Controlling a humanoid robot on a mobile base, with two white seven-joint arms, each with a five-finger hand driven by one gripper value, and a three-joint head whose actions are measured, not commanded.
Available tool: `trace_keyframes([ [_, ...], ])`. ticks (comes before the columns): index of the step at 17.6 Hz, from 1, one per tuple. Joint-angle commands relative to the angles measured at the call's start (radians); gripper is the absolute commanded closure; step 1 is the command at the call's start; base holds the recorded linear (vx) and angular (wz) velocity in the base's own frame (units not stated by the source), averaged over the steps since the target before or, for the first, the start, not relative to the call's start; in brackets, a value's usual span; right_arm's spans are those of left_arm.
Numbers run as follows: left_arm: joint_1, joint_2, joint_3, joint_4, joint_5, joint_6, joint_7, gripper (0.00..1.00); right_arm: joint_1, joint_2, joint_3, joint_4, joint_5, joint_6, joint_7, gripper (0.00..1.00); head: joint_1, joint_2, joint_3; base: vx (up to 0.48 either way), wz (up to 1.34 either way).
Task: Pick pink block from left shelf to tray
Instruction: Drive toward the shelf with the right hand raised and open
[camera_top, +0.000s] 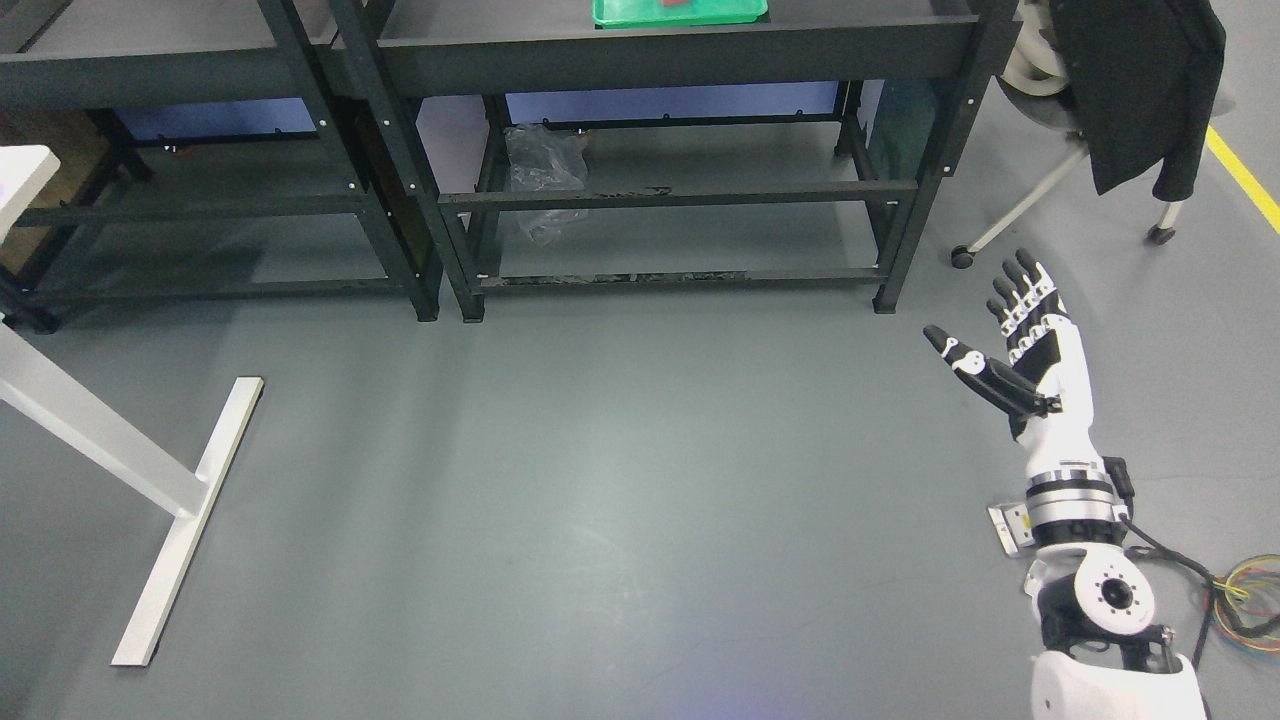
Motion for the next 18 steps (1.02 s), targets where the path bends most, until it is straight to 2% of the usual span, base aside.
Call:
trace_keyframes([
  [1, 0.020, 0.017, 0.000, -0.017, 0.000, 0.000, 0.000, 0.00, -0.003, -0.017, -0.003, -0.009, -0.001, 0.001, -0.013, 0.00, 0.0000, 0.000, 0.000, 0.000, 0.00],
  [4, 0.020, 0.017, 0.000, -0.017, 0.000, 0.000, 0.000, 0.00, -0.002, -0.017, -0.009, -0.009, 0.001, 0.007, -0.011, 0.00, 0.0000, 0.000, 0.000, 0.000, 0.00],
  [7, 0.020, 0.017, 0.000, -0.017, 0.000, 0.000, 0.000, 0.00, 0.005, -0.017, -0.007, -0.009, 0.001, 0.082, -0.011, 0.00, 0.0000, 0.000, 0.000, 0.015, 0.01],
  [9, 0.020, 0.017, 0.000, -0.017, 0.000, 0.000, 0.000, 0.00, 0.008, -0.017, -0.012, -0.009, 0.024, 0.035, -0.019, 0.00, 0.0000, 0.000, 0.000, 0.059, 0.05],
  [10, 0.020, 0.017, 0.000, -0.017, 0.000, 0.000, 0.000, 0.00, 0.009, -0.017, -0.013, -0.009, 0.068, 0.027, -0.024, 0.00, 0.0000, 0.000, 0.000, 0.074, 0.06],
  [12, 0.020, 0.017, 0.000, -0.017, 0.000, 0.000, 0.000, 0.00, 0.008, -0.017, -0.024, -0.009, 0.254, 0.025, -0.050, 0.01, 0.0000, 0.000, 0.000, 0.116, 0.09],
  [14, 0.020, 0.017, 0.000, -0.017, 0.000, 0.000, 0.000, 0.00, 0.008, -0.017, -0.010, -0.010, 0.559, 0.022, -0.134, 0.01, 0.0000, 0.000, 0.000, 0.157, 0.09],
  [18, 0.020, 0.017, 0.000, -0.017, 0.000, 0.000, 0.000, 0.00, 0.021, -0.017, 0.000, -0.012, 0.720, -0.061, -0.139, 0.01, 0.0000, 0.000, 0.000, 0.189, 0.15],
])
